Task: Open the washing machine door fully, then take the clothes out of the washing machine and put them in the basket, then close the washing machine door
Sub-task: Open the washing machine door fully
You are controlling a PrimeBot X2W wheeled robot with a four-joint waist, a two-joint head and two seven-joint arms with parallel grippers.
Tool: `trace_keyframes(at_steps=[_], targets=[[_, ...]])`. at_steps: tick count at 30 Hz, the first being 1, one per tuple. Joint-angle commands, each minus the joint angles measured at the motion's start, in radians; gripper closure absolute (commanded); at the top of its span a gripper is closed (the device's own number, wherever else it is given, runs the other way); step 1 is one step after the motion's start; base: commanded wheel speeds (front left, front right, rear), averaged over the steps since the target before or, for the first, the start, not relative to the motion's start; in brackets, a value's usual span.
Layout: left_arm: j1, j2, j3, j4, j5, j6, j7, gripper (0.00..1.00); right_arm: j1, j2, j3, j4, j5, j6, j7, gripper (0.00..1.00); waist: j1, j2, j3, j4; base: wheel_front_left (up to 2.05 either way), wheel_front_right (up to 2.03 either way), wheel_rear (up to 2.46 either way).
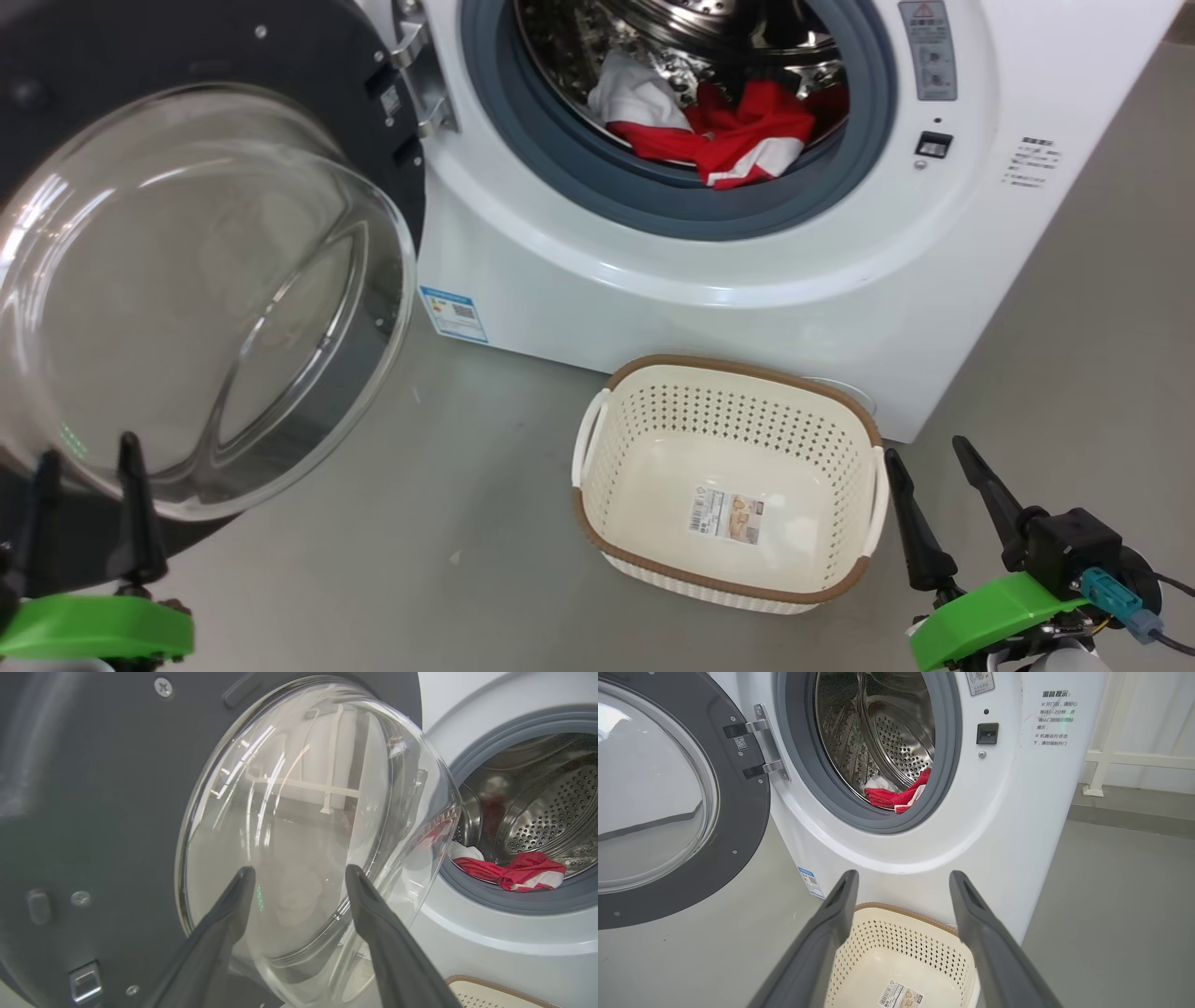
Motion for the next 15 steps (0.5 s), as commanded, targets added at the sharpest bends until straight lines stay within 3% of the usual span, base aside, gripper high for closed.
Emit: trace_keyframes(at_steps=[1, 15], targets=[[-0.006, 0.035, 0.027, -0.031, -0.004, 0.002, -0.005, 0.0, -0.012, -0.004, 0.02, -0.026, 0.008, 0.006, -0.007, 0.0, 0.0, -0.0001, -0.002, -0.01, 0.0, 0.0, 0.0], [0.064, 0.068, -0.163, -0.16, -0.048, 0.002, -0.005, 0.0, 0.003, -0.004, -0.018, -0.055, 0.026, 0.006, -0.007, 0.0, 0.0, -0.0001, 0.003, -0.119, 0.0, 0.0, 0.0]])
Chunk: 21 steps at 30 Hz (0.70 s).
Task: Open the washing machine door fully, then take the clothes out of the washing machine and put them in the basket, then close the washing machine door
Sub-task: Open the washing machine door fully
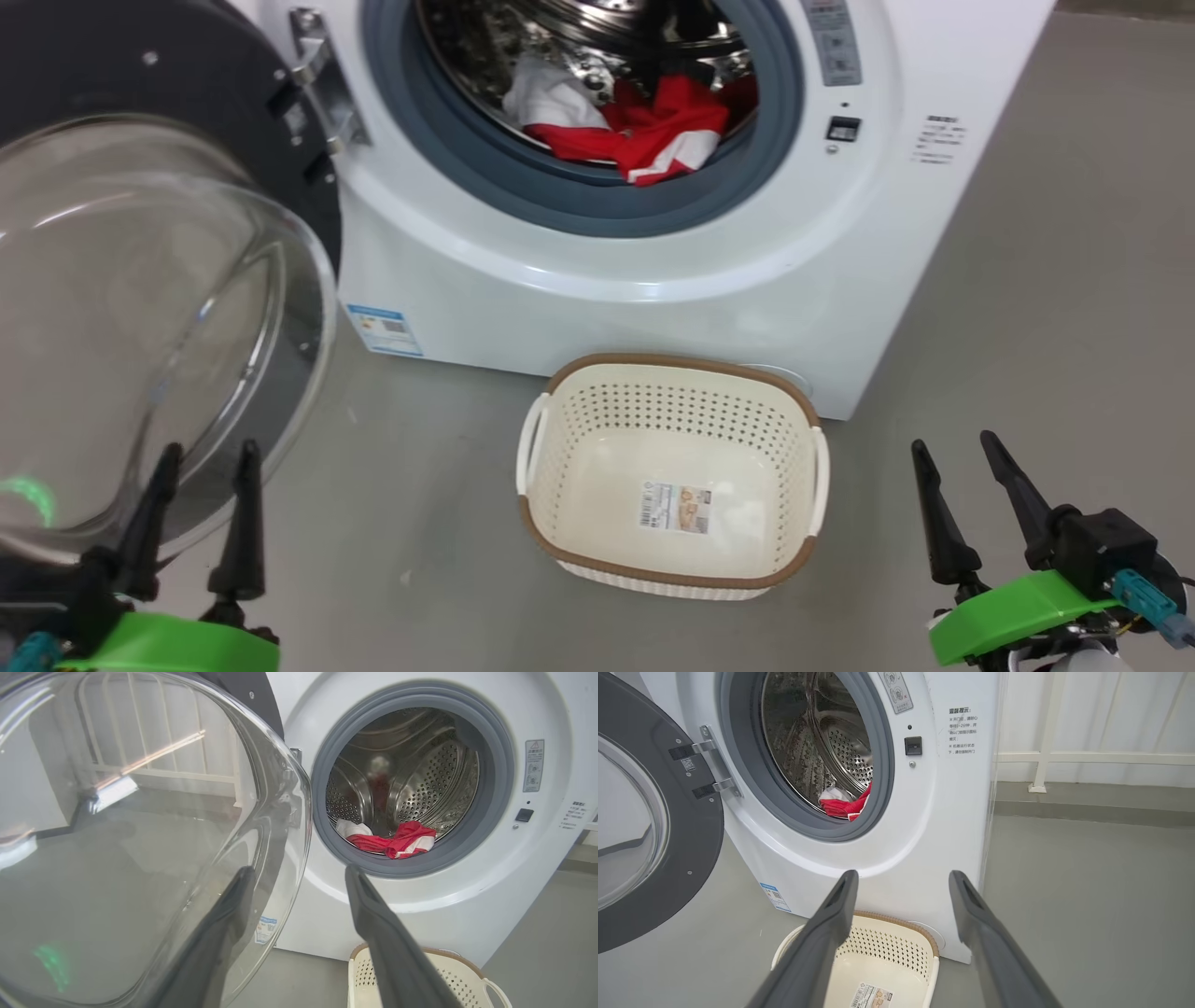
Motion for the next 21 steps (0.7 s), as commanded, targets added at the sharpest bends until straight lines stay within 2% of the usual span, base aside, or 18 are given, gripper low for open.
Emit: trace_keyframes(at_steps=[1, 13, 21], targets=[[-0.001, 0.036, 0.021, -0.039, -0.005, 0.002, -0.005, 0.0, -0.003, -0.004, 0.015, -0.029, 0.004, 0.007, -0.007, 0.0, 0.0, 0.0, 0.0, -0.033, 0.0, 0.0, 0.0], [0.032, 0.053, -0.089, -0.062, -0.04, 0.002, -0.005, 0.0, 0.016, -0.004, -0.012, -0.052, 0.016, 0.007, -0.007, 0.0, 0.0, 0.0, -0.001, -0.149, 0.0, 0.0, 0.0], [0.067, 0.047, -0.106, -0.085, -0.05, 0.002, -0.005, 0.0, 0.029, -0.004, -0.013, -0.064, 0.028, 0.007, -0.007, 0.0, 0.0, 0.0, -0.01, -0.227, 0.0, 0.0, 0.0]])
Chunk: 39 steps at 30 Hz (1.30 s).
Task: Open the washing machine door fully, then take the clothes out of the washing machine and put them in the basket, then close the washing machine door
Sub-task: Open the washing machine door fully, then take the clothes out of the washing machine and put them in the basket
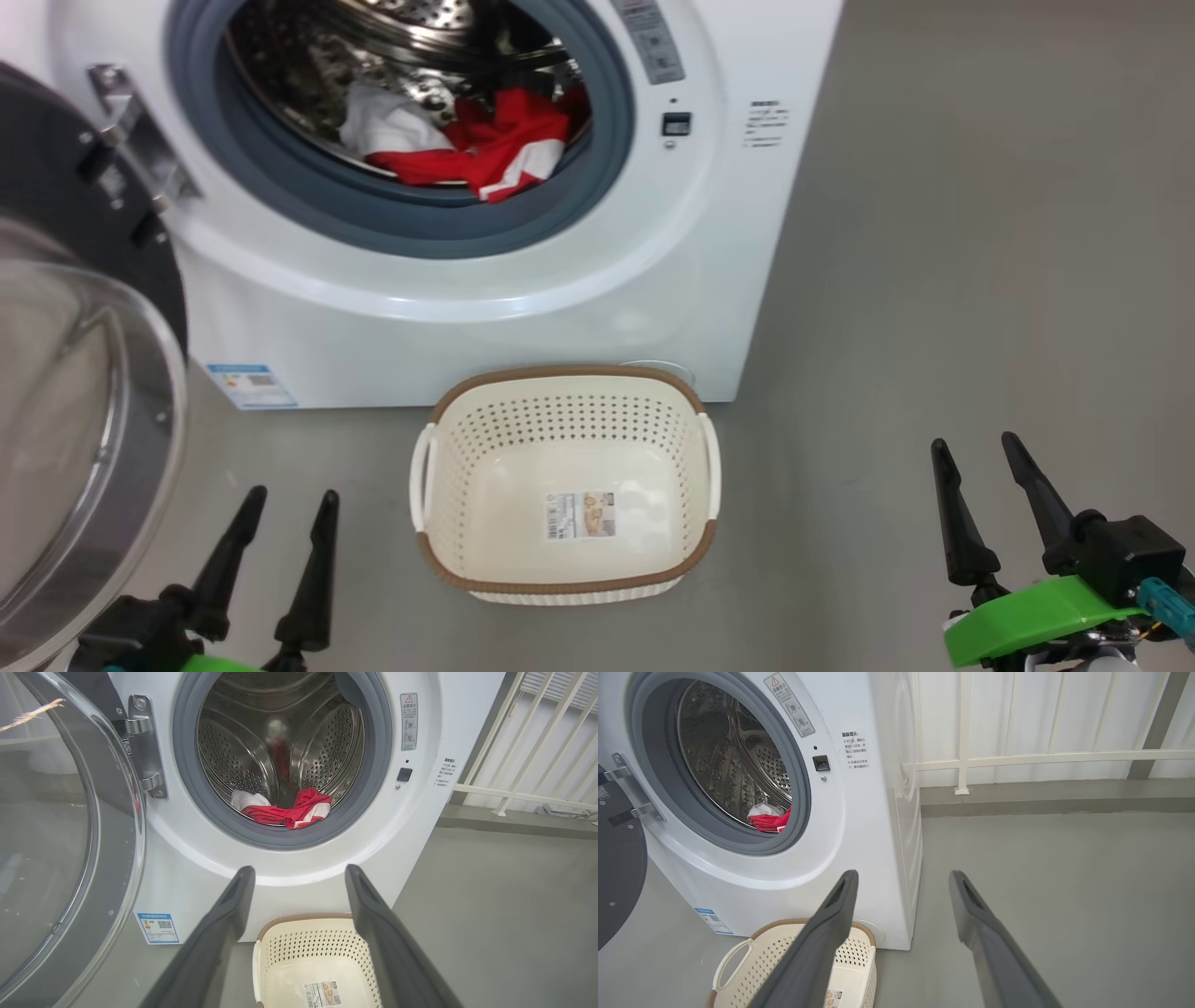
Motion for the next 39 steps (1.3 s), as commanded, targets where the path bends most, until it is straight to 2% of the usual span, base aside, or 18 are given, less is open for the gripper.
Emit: trace_keyframes(at_steps=[1, 14, 30, 39], targets=[[-0.008, 0.023, 0.027, -0.031, -0.013, 0.002, -0.005, 0.0, 0.004, -0.005, 0.016, -0.03, 0.007, 0.007, -0.007, 0.0, 0.0, 0.0, -0.004, -0.037, 0.0, 0.0, 0.0], [-0.005, 0.021, 0.002, -0.045, -0.024, 0.002, -0.005, 0.0, 0.025, -0.005, -0.011, -0.045, 0.012, 0.007, -0.007, 0.0, 0.0, 0.0, -0.002, -0.063, 0.0, 0.0, 0.0], [-0.019, 0.027, 0.022, -0.056, 0.003, 0.002, -0.005, 0.0, 0.02, -0.005, -0.018, -0.052, 0.008, 0.007, -0.007, 0.0, 0.0, 0.0, 0.005, -0.045, 0.0, 0.0, 0.0], [-0.034, 0.035, 0.002, -0.06, -0.011, 0.002, -0.005, 0.0, 0.014, -0.005, -0.011, -0.05, 0.01, 0.007, -0.007, 0.0, 0.0, 0.0, 0.014, -0.04, 0.23, -0.23, 0.0]])
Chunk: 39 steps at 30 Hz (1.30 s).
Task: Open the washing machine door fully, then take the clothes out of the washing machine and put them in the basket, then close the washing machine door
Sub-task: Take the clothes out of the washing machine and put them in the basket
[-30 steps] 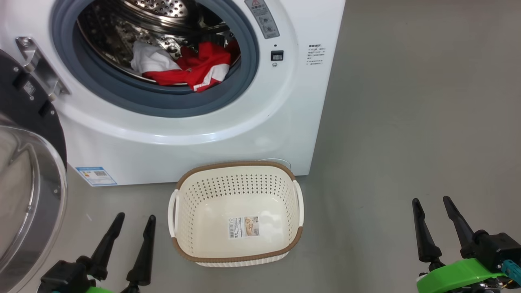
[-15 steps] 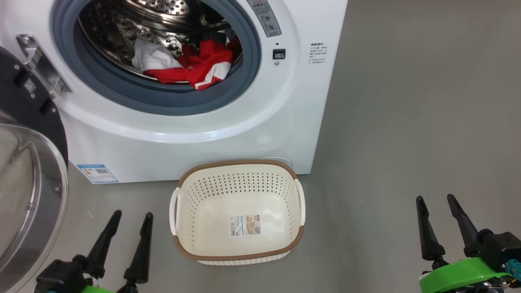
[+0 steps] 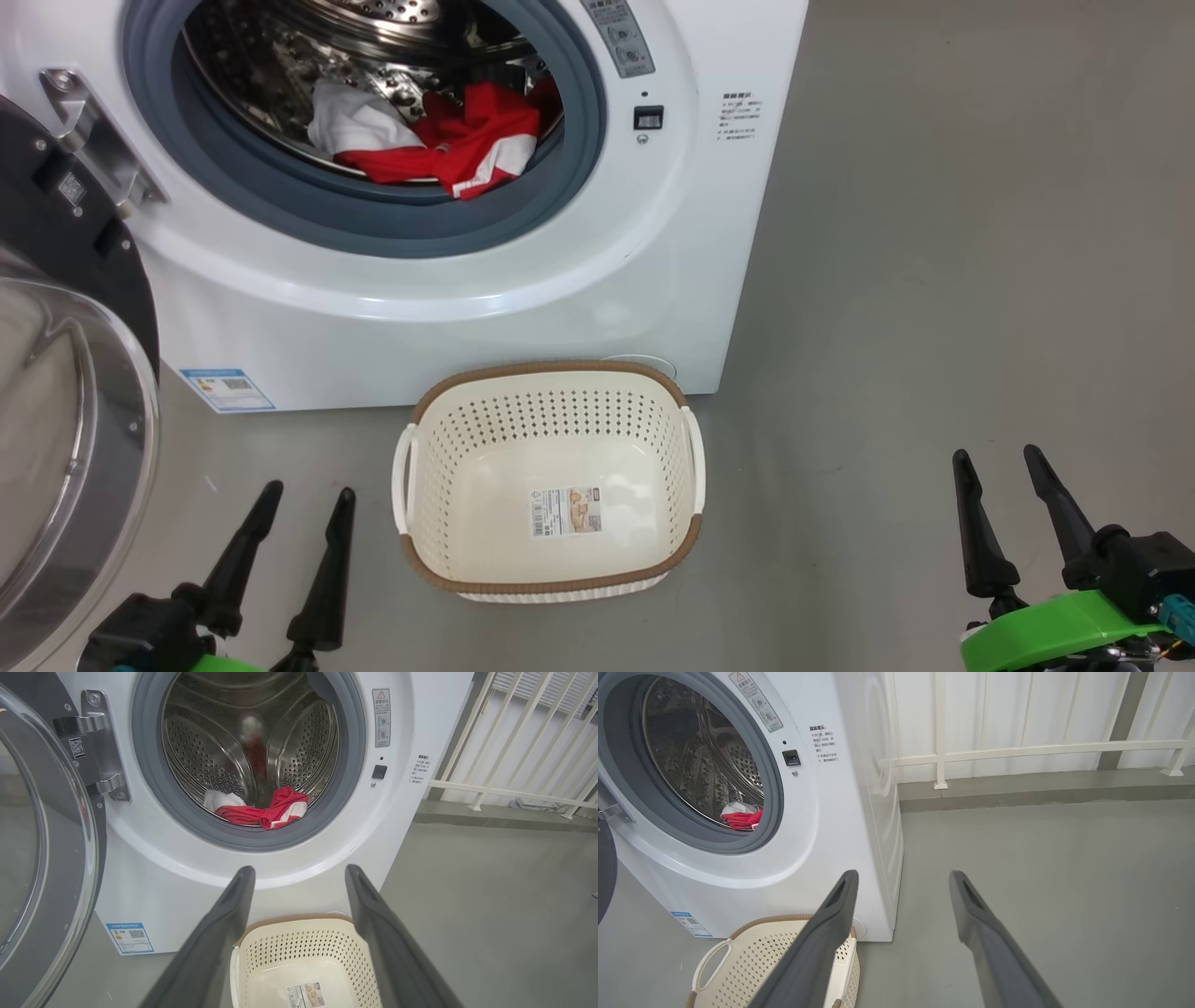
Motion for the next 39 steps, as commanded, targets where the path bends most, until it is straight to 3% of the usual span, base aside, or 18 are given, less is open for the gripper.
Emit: trace_keyframes(at_steps=[1, 20, 39], targets=[[-0.042, 0.027, 0.033, -0.028, -0.007, 0.002, -0.005, 0.0, -0.023, -0.009, 0.027, -0.025, 0.008, 0.006, -0.007, 0.0, 0.0, -0.0001, 0.002, 0.0, 0.82, -0.82, 0.0], [-0.064, 0.019, 0.048, -0.025, 0.016, 0.002, -0.005, 0.0, -0.033, -0.009, 0.036, -0.023, 0.013, 0.006, -0.007, 0.0, 0.0, -0.0001, 0.012, 0.008, 1.14, -1.14, 0.0], [-0.065, 0.012, 0.041, 0.009, 0.008, 0.002, -0.005, 0.0, -0.029, -0.009, 0.047, -0.017, 0.015, 0.006, -0.007, 0.0, 0.0, -0.0001, 0.011, 0.01, 0.08, -0.08, 0.0]])
